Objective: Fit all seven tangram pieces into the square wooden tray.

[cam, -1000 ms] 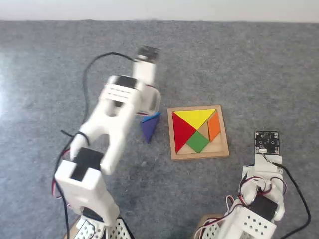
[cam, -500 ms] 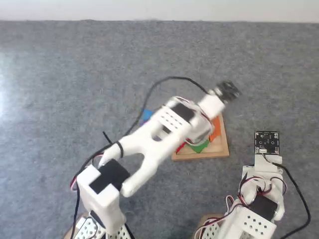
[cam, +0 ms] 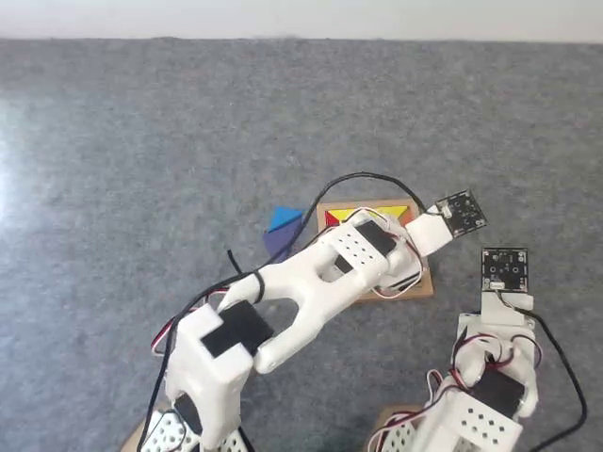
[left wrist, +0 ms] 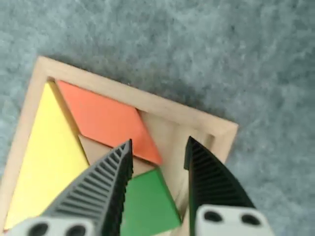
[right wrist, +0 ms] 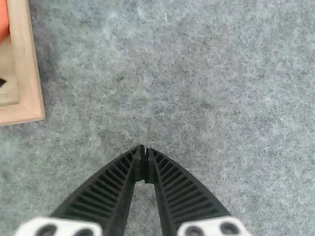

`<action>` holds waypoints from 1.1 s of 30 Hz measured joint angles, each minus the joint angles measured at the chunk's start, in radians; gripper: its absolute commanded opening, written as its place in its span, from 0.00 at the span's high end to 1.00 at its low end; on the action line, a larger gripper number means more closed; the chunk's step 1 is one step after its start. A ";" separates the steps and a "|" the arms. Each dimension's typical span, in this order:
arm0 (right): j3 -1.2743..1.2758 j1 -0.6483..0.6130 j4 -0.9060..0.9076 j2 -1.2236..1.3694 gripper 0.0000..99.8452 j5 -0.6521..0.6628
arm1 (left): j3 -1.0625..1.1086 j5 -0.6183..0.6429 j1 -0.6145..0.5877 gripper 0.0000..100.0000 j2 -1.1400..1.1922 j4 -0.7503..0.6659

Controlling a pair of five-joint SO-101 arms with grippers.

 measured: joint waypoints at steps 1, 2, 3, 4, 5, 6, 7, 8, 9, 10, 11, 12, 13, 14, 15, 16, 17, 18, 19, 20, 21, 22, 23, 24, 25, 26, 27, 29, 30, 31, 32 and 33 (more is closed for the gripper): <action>0.000 0.000 0.000 0.000 0.99 0.000 | -0.009 0.000 0.000 0.83 0.006 0.000; 0.000 0.000 0.000 0.000 0.99 0.000 | -0.015 0.000 -0.006 0.83 0.011 0.000; 0.000 0.000 0.000 0.000 0.99 0.000 | -0.020 0.000 -0.015 0.83 0.014 -0.005; 0.000 0.000 0.000 0.000 0.99 0.000 | -0.023 -0.002 -0.025 0.83 0.014 -0.005; 0.000 0.000 0.000 0.000 0.99 0.000 | -0.028 -0.008 -0.037 0.83 0.014 -0.005; 0.000 0.000 0.000 0.000 0.99 0.000 | -0.032 -0.020 -0.046 0.83 0.014 -0.005; 0.000 0.000 0.000 0.000 0.99 0.000 | -0.038 -0.028 -0.057 0.83 0.014 -0.005; 0.000 0.000 0.000 0.000 0.99 0.000 | -0.043 -0.031 -0.069 0.83 0.014 -0.005; 0.000 0.000 0.000 0.000 0.99 0.000 | -0.046 -0.028 -0.081 0.83 0.014 -0.005; 0.000 0.000 0.000 0.000 0.99 0.000 | -0.054 -0.028 -0.092 0.83 0.014 -0.005; 0.000 0.000 0.000 0.000 0.99 0.000 | -0.060 -0.037 -0.103 0.83 0.014 -0.005; 0.000 0.000 0.000 0.000 0.99 0.000 | -0.064 -0.037 -0.112 0.83 0.014 -0.005; 0.000 0.000 0.000 0.000 0.99 0.000 | -0.071 -0.037 -0.120 0.83 0.014 -0.005; 0.000 0.000 0.000 0.000 0.99 0.000 | -0.077 -0.035 -0.126 0.83 0.015 -0.005; 0.000 0.000 0.000 0.000 0.99 0.000 | -0.086 -0.035 -0.127 0.83 0.015 -0.005; 0.000 0.000 0.000 0.000 0.99 0.000 | -0.092 -0.037 -0.127 0.83 0.015 -0.005; 0.000 0.000 0.000 0.000 0.99 0.000 | -0.098 -0.037 -0.126 0.83 0.015 -0.005; 0.000 0.000 0.000 0.000 0.99 0.000 | -0.106 -0.037 -0.124 0.83 0.015 -0.002; 0.000 0.000 0.000 0.000 0.99 0.000 | -0.120 -0.037 -0.121 0.83 0.015 0.011; 0.000 0.000 0.000 0.000 0.99 0.000 | -0.138 -0.037 -0.120 0.83 0.015 0.035; 0.000 0.000 0.000 0.000 0.99 0.000 | -0.155 -0.037 -0.120 0.83 0.008 0.069; 0.000 0.000 0.000 0.000 0.99 0.000 | -0.173 -0.028 -0.123 0.83 -0.002 0.098; 0.000 0.000 0.000 0.000 0.99 0.000 | -0.187 -0.006 -0.133 0.83 -0.018 0.133; 0.000 0.000 0.000 0.000 0.99 0.000 | -0.201 0.017 -0.149 0.83 -0.043 0.167; 0.000 0.000 0.000 0.000 0.99 0.000 | -0.212 0.040 -0.172 0.83 -0.071 0.199; 0.000 0.000 0.000 0.000 0.99 0.000 | -0.218 0.063 -0.199 0.83 -0.104 0.230; 0.000 0.000 0.000 0.000 0.99 0.000 | -0.222 0.084 -0.233 0.83 -0.138 0.262; 0.000 0.000 0.000 0.000 0.99 0.000 | -0.224 0.124 -0.315 0.83 -0.204 0.327; 0.000 0.000 0.000 0.000 0.99 0.000 | -0.224 0.138 -0.364 0.83 -0.232 0.359; 0.000 0.000 0.000 0.000 0.99 0.000 | -0.224 0.149 -0.416 0.83 -0.249 0.390; 0.000 0.000 0.000 0.000 0.99 0.000 | -0.224 0.155 -0.465 0.83 -0.262 0.416; 0.000 0.000 0.000 0.000 0.99 0.000 | -0.221 0.157 -0.509 0.83 -0.269 0.437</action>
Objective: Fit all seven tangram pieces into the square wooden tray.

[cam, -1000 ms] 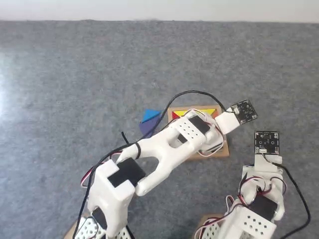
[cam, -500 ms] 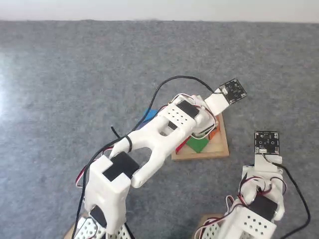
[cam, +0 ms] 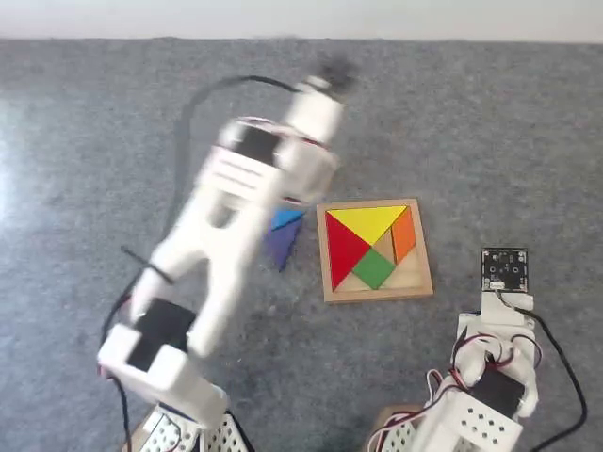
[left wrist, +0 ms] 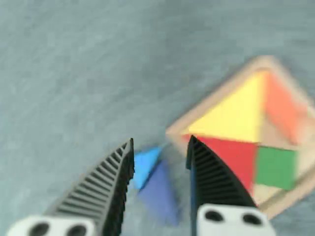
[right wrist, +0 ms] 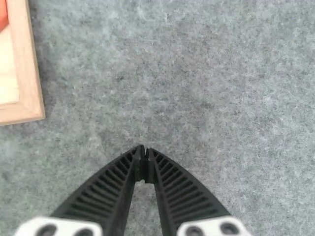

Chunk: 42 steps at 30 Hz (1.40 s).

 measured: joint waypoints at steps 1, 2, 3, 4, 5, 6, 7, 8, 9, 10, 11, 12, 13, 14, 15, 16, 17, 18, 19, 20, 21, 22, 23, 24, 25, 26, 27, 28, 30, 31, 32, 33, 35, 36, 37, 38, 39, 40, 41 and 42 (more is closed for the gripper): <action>0.000 0.000 0.000 0.000 0.99 0.000 | 0.012 0.005 -0.038 0.83 -0.005 0.015; 0.000 0.000 0.000 0.000 0.99 0.000 | 0.035 0.005 -0.069 0.83 -0.005 0.018; 0.000 0.000 0.000 0.000 0.99 0.000 | 0.068 0.005 -0.091 0.83 -0.005 0.017; 0.000 0.000 0.000 0.000 0.99 0.000 | 0.103 0.005 -0.104 0.83 -0.005 0.011; 0.000 0.000 0.000 0.000 0.99 0.000 | 0.143 0.005 -0.112 0.83 -0.005 -0.005; 0.000 0.000 0.000 0.000 0.99 0.000 | 0.181 0.000 -0.117 0.83 -0.005 -0.032; 0.000 0.000 0.000 0.000 0.99 0.000 | 0.219 0.000 -0.121 0.83 -0.005 -0.066; 0.000 0.000 0.000 0.000 0.99 0.000 | 0.256 0.000 -0.124 0.83 -0.005 -0.103; 0.000 0.000 0.000 0.000 0.99 0.000 | 0.290 0.000 -0.126 0.83 -0.003 -0.137; 0.000 0.000 0.000 0.000 0.99 0.000 | 0.315 0.003 -0.126 0.83 0.002 -0.160; 0.000 0.000 0.000 0.000 0.99 0.000 | 0.331 0.003 -0.126 0.83 0.009 -0.172; 0.000 0.000 0.000 0.000 0.99 0.000 | 0.338 0.003 -0.127 0.83 0.020 -0.178; 0.000 0.000 0.000 0.000 0.99 0.000 | 0.341 0.003 -0.130 0.83 0.034 -0.184; 0.000 0.000 0.000 0.000 0.99 0.000 | 0.341 0.003 -0.135 0.83 0.049 -0.189; 0.000 0.000 0.000 0.000 0.99 0.000 | 0.341 0.008 -0.138 0.83 0.066 -0.198; 0.000 0.000 0.000 0.000 0.99 0.000 | 0.341 0.008 -0.138 0.83 0.084 -0.210; 0.000 0.000 0.000 0.000 0.99 0.000 | 0.341 0.006 -0.137 0.83 0.097 -0.224; 0.000 0.000 0.000 0.000 0.99 0.000 | 0.339 -0.003 -0.135 0.82 0.109 -0.233; 0.000 0.000 0.000 0.000 0.99 0.000 | 0.331 -0.011 -0.135 0.81 0.118 -0.238; 0.000 0.000 0.000 0.000 0.99 0.000 | 0.319 -0.026 -0.133 0.79 0.127 -0.241; 0.000 0.000 0.000 0.000 0.99 0.000 | 0.308 -0.051 -0.130 0.77 0.129 -0.242; 0.000 0.000 0.000 0.000 0.99 0.000 | 0.299 -0.075 -0.126 0.76 0.132 -0.242; 0.000 0.000 0.000 0.000 0.99 0.000 | 0.292 -0.106 -0.123 0.76 0.132 -0.242; 0.000 0.000 0.000 0.000 0.99 0.000 | 0.285 -0.140 -0.123 0.76 0.132 -0.242; 0.000 0.000 0.000 0.000 0.99 0.000 | 0.276 -0.173 -0.123 0.76 0.135 -0.241; 0.000 0.000 0.000 0.000 0.99 0.000 | 0.265 -0.199 -0.123 0.76 0.138 -0.236; 0.000 0.000 0.000 0.000 0.99 0.000 | 0.261 -0.227 -0.123 0.76 0.141 -0.233; 0.000 0.000 0.000 0.000 0.99 0.000 | 0.261 -0.250 -0.123 0.76 0.141 -0.233; 0.000 0.000 0.000 0.000 0.99 0.000 | 0.258 -0.276 -0.123 0.76 0.141 -0.233; 0.000 0.000 0.000 0.000 0.99 0.000 | 0.258 -0.278 -0.123 0.76 0.141 -0.233; 0.000 0.000 0.000 0.000 0.99 0.000 | 0.258 -0.282 -0.123 0.76 0.141 -0.233; 0.000 0.000 0.000 0.000 0.99 0.000 | 0.258 -0.292 -0.123 0.76 0.141 -0.233; 0.000 0.000 0.000 0.000 0.99 0.000 | 0.258 -0.319 -0.123 0.76 0.141 -0.233; 0.000 0.000 0.000 0.000 0.99 0.000 | 0.258 -0.331 -0.123 0.76 0.141 -0.233; 0.000 0.000 0.000 0.000 0.99 0.000 | 0.258 -0.338 -0.123 0.76 0.147 -0.233; 0.000 0.000 0.000 0.000 0.99 0.000 | 0.255 -0.344 -0.123 0.76 0.161 -0.236; 0.000 0.000 0.000 0.000 0.99 0.000 | 0.247 -0.345 -0.123 0.76 0.180 -0.241; 0.000 0.000 0.000 0.000 0.99 0.000 | 0.236 -0.347 -0.123 0.76 0.204 -0.241; 0.000 0.000 0.000 0.000 0.99 0.000 | 0.218 -0.348 -0.123 0.77 0.226 -0.242; 0.000 0.000 0.000 0.000 0.99 0.000 | 0.196 -0.348 -0.124 0.77 0.247 -0.244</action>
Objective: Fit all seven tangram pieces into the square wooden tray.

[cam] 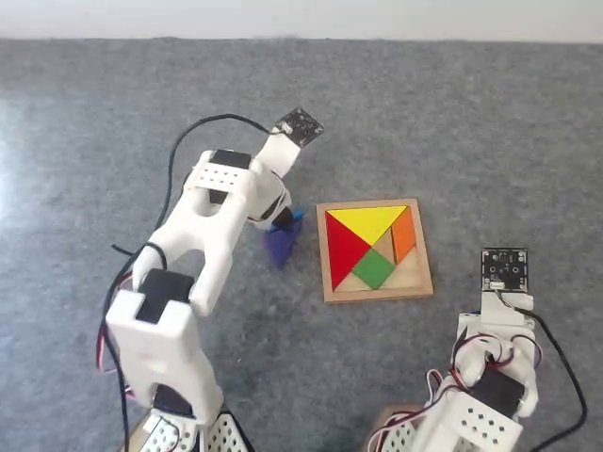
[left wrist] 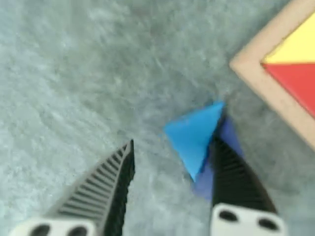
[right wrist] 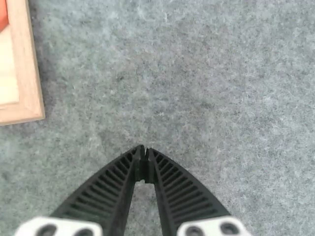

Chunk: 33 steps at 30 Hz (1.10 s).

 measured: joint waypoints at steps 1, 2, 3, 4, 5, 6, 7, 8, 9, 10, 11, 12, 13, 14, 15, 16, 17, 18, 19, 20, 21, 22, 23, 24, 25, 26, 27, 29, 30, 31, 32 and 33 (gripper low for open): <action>0.000 0.000 0.000 0.000 0.99 0.000 | -0.017 0.000 -0.002 0.77 0.028 0.000; 0.000 0.000 0.000 0.000 0.99 0.000 | -0.029 0.000 -0.002 0.77 0.055 0.002; 0.000 0.000 0.000 0.000 0.99 0.000 | -0.043 -0.002 -0.002 0.77 0.071 0.002; 0.000 0.000 0.000 0.000 0.99 0.000 | -0.058 -0.002 -0.002 0.77 0.080 0.002; 0.000 0.000 0.000 0.000 0.99 0.000 | -0.071 -0.002 -0.002 0.77 0.081 0.003; 0.000 0.000 0.000 0.000 0.99 0.000 | -0.080 -0.006 0.000 0.77 0.086 0.005; 0.000 0.000 0.000 0.000 0.99 0.000 | -0.086 -0.006 0.002 0.77 0.092 0.005; 0.000 0.000 0.000 0.000 0.99 0.000 | -0.091 -0.002 0.002 0.77 0.095 0.005; 0.000 0.000 0.000 0.000 0.99 0.000 | -0.092 -0.006 0.002 0.77 0.097 0.005; 0.000 0.000 0.000 0.000 0.99 0.000 | -0.092 -0.002 0.002 0.78 0.097 0.005; 0.000 0.000 0.000 0.000 0.99 0.000 | -0.092 -0.003 0.002 0.78 0.097 0.005; 0.000 0.000 0.000 0.000 0.99 0.000 | -0.092 -0.003 0.002 0.78 0.097 0.005; 0.000 0.000 0.000 0.000 0.99 0.000 | -0.092 -0.003 0.002 0.79 0.097 0.006; 0.000 0.000 0.000 0.000 0.99 0.000 | -0.092 -0.003 0.002 0.81 0.097 0.008; 0.000 0.000 0.000 0.000 0.99 0.000 | -0.092 -0.003 0.002 0.82 0.097 0.014; 0.000 0.000 0.000 0.000 0.99 0.000 | -0.092 -0.003 0.003 0.83 0.097 0.023; 0.000 0.000 0.000 0.000 0.99 0.000 | -0.092 -0.003 0.003 0.83 0.097 0.034; 0.000 0.000 0.000 0.000 0.99 0.000 | -0.094 -0.003 0.005 0.83 0.097 0.044; 0.000 0.000 0.000 0.000 0.99 0.000 | -0.094 -0.003 0.005 0.83 0.097 0.052; 0.000 0.000 0.000 0.000 0.99 0.000 | -0.094 -0.003 0.005 0.83 0.097 0.058; 0.000 0.000 0.000 0.000 0.99 0.000 | -0.094 -0.003 0.005 0.83 0.097 0.064; 0.000 0.000 0.000 0.000 0.99 0.000 | -0.097 -0.003 0.005 0.83 0.097 0.069; 0.000 0.000 0.000 0.000 0.99 0.000 | -0.098 -0.003 0.005 0.83 0.097 0.074; 0.000 0.000 0.000 0.000 0.99 0.000 | -0.098 -0.003 0.005 0.83 0.097 0.077; 0.000 0.000 0.000 0.000 0.99 0.000 | -0.098 -0.003 0.005 0.83 0.097 0.081; 0.000 0.000 0.000 0.000 0.99 0.000 | -0.098 -0.003 0.005 0.83 0.097 0.084; 0.000 0.000 0.000 0.000 0.99 0.000 | -0.098 -0.003 0.005 0.83 0.097 0.086; 0.000 0.000 0.000 0.000 0.99 0.000 | -0.098 -0.003 0.012 0.83 0.097 0.089; 0.000 0.000 0.000 0.000 0.99 0.000 | -0.098 -0.003 0.018 0.82 0.097 0.089; 0.000 0.000 0.000 0.000 0.99 0.000 | -0.098 -0.003 0.025 0.81 0.097 0.089; 0.000 0.000 0.000 0.000 0.99 0.000 | -0.098 -0.005 0.029 0.80 0.097 0.089; 0.000 0.000 0.000 0.000 0.99 0.000 | -0.098 -0.012 0.037 0.80 0.097 0.089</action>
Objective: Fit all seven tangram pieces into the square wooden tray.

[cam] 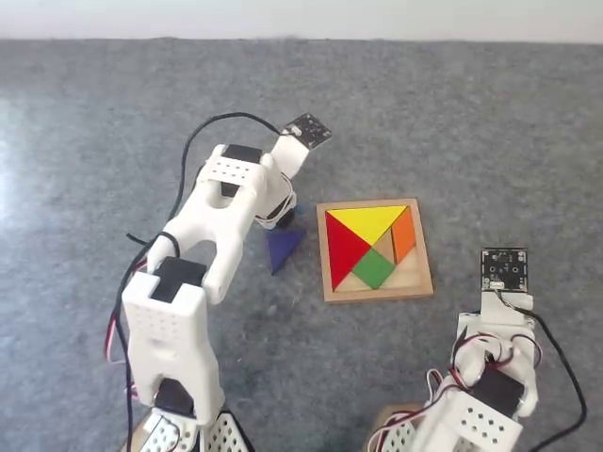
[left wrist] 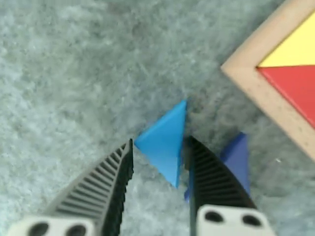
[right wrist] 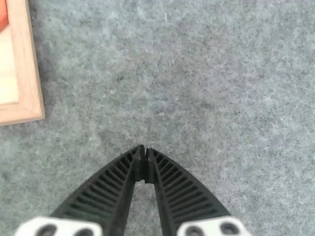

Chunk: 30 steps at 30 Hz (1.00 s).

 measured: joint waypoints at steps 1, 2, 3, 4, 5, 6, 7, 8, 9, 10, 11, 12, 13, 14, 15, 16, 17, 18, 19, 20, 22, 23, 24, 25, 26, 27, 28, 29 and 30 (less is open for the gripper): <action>0.000 0.000 0.000 0.000 0.99 0.000 | 0.000 -0.005 0.005 0.80 0.000 0.000; 0.000 0.000 0.000 0.000 0.99 0.000 | -0.002 -0.009 0.011 0.80 0.000 0.000; 0.000 0.000 0.000 0.000 0.99 0.000 | -0.002 -0.011 0.012 0.80 0.000 0.000; 0.000 0.000 0.000 0.000 0.99 0.000 | -0.002 -0.012 0.012 0.80 0.000 0.000; 0.000 0.000 0.000 0.000 0.99 0.000 | -0.002 -0.008 0.012 0.80 0.000 0.000; 0.000 0.000 0.000 0.000 0.99 0.000 | -0.002 -0.009 0.012 0.80 0.000 0.000; 0.000 0.000 0.000 0.000 0.99 0.000 | -0.002 -0.011 0.014 0.80 0.000 0.000; 0.000 0.000 0.000 0.000 0.99 0.000 | -0.002 -0.012 0.014 0.80 0.000 0.000; 0.000 0.000 0.000 0.000 0.99 0.000 | -0.002 -0.012 0.014 0.80 0.000 0.005; 0.000 0.000 0.000 0.000 0.99 0.000 | -0.002 -0.012 0.015 0.80 0.000 0.009; 0.000 0.000 0.000 0.000 0.99 0.000 | -0.002 -0.012 0.015 0.80 0.000 0.012; 0.000 0.000 0.000 0.000 0.99 0.000 | -0.002 -0.012 0.020 0.80 0.000 0.017; 0.000 0.000 0.000 0.000 0.99 0.000 | -0.003 -0.012 0.023 0.80 0.003 0.021; 0.000 0.000 0.000 0.000 0.99 0.000 | -0.009 -0.012 0.028 0.79 0.011 0.026; 0.000 0.000 0.000 0.000 0.99 0.000 | -0.021 -0.012 0.031 0.79 0.020 0.032; 0.000 0.000 0.000 0.000 0.99 0.000 | -0.037 -0.014 0.032 0.79 0.031 0.043; 0.000 0.000 0.000 0.000 0.99 0.000 | -0.057 -0.017 0.032 0.79 0.043 0.058; 0.000 0.000 0.000 0.000 0.99 0.000 | -0.080 -0.017 0.032 0.79 0.057 0.075; 0.000 0.000 0.000 0.000 0.99 0.000 | -0.104 -0.017 0.032 0.79 0.074 0.094; 0.000 0.000 0.000 0.000 0.99 0.000 | -0.132 -0.017 0.032 0.80 0.092 0.117; 0.000 0.000 0.000 0.000 0.99 0.000 | -0.198 -0.017 0.032 0.80 0.132 0.166; 0.000 0.000 0.000 0.000 0.99 0.000 | -0.232 -0.017 0.032 0.80 0.155 0.190; 0.000 0.000 0.000 0.000 0.99 0.000 | -0.262 -0.017 0.032 0.80 0.176 0.213; 0.000 0.000 0.000 0.000 0.99 0.000 | -0.290 -0.018 0.032 0.82 0.193 0.233; 0.000 0.000 0.000 0.000 0.99 0.000 | -0.316 -0.018 0.032 0.84 0.210 0.252; 0.000 0.000 0.000 0.000 0.99 0.000 | -0.336 -0.018 0.032 0.85 0.222 0.267; 0.000 0.000 0.000 0.000 0.99 0.000 | -0.353 -0.018 0.034 0.87 0.233 0.282; 0.000 0.000 0.000 0.000 0.99 0.000 | -0.362 -0.018 0.035 0.88 0.238 0.293; 0.000 0.000 0.000 0.000 0.99 0.000 | -0.367 -0.018 0.041 0.89 0.242 0.301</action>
